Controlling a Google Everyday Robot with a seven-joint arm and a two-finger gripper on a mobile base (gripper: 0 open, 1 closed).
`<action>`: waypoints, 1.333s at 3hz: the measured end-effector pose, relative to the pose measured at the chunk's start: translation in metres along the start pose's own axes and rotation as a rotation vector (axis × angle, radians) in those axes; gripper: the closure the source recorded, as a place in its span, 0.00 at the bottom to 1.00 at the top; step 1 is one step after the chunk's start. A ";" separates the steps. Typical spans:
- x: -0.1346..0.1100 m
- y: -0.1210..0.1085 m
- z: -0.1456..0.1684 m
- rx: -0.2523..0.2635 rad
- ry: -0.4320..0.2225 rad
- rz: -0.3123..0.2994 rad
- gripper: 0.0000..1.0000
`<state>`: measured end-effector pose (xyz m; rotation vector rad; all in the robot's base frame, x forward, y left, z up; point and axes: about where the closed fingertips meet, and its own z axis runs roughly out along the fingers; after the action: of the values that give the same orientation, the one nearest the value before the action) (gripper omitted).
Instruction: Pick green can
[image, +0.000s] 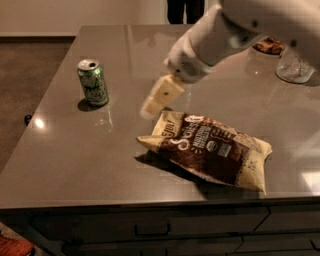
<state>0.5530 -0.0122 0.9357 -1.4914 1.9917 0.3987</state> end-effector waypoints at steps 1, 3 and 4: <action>-0.038 0.000 0.041 -0.026 -0.076 0.005 0.00; -0.095 -0.023 0.113 0.006 -0.173 -0.021 0.00; -0.111 -0.028 0.133 0.018 -0.199 -0.023 0.00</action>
Offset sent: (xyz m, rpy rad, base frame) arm 0.0831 0.1386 -0.0251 0.1774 -0.0886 0.0337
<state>0.6374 0.1386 0.9064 -1.4048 1.8162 0.4978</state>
